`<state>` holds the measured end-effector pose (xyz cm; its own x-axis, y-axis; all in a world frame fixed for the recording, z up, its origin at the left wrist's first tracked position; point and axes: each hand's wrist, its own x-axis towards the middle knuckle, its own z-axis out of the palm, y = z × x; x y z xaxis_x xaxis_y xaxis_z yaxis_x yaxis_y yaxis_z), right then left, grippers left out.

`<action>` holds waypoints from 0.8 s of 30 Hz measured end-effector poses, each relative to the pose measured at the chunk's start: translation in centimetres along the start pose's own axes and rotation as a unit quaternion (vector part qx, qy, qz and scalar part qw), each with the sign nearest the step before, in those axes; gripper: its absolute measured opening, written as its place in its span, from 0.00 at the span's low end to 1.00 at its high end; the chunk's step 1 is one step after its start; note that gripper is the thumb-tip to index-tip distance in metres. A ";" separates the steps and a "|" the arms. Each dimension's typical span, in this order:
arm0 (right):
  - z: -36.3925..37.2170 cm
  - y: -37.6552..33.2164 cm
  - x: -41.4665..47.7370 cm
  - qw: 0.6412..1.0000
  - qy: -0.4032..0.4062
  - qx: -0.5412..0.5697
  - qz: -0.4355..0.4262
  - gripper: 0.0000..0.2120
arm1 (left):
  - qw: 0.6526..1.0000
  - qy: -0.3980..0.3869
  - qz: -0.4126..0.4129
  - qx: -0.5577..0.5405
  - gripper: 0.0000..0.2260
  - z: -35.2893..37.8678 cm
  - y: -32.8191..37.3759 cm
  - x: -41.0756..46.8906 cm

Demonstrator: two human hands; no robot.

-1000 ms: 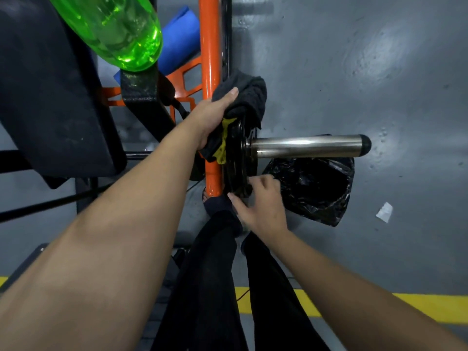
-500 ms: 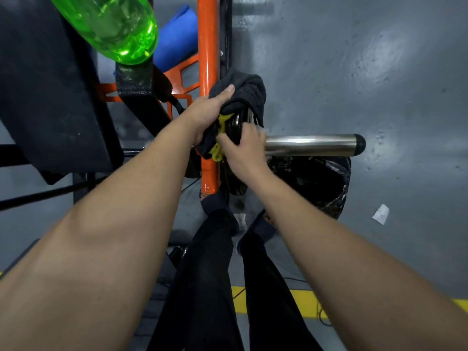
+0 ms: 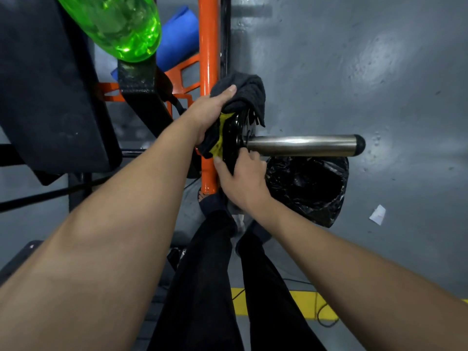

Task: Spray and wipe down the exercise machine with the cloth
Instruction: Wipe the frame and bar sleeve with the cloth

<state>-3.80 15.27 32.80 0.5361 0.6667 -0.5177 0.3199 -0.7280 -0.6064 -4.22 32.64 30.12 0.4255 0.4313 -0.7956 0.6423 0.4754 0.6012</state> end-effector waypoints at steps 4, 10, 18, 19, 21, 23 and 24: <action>-0.6 -1.3 1.8 0.998 -0.017 0.065 0.017 0.16 | 1.000 -0.007 -0.002 -0.010 0.34 0.0 -0.3 0.2; -1.3 -2.6 5.7 0.988 -0.015 0.117 0.097 0.23 | 1.000 0.001 0.002 -0.004 0.37 -0.1 -0.2 0.3; 1.4 -0.4 -0.1 0.989 0.026 0.137 0.045 0.17 | 0.998 -0.025 -0.012 -0.051 0.29 -0.3 -0.9 0.2; 2.2 0.8 -1.0 0.992 0.024 0.114 0.039 0.18 | 0.998 -0.030 -0.014 -0.052 0.30 -0.3 -0.8 0.2; 3.1 3.4 -2.5 0.997 -0.016 0.074 0.027 0.16 | 0.998 -0.037 -0.018 -0.053 0.32 -0.3 -0.8 0.4; 3.0 5.5 -3.4 0.998 -0.050 0.024 -0.005 0.14 | 0.998 -0.035 -0.015 -0.056 0.32 -0.4 -0.9 0.6; 2.6 6.3 -3.7 0.999 -0.044 0.012 -0.012 0.14 | 0.998 -0.033 -0.015 -0.053 0.32 -0.3 -1.0 0.5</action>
<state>-5.81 8.62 29.30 0.4572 0.6962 -0.5534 0.3131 -0.7084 -0.6326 -4.82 32.67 29.15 0.4513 0.3653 -0.8141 0.5854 0.5673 0.5791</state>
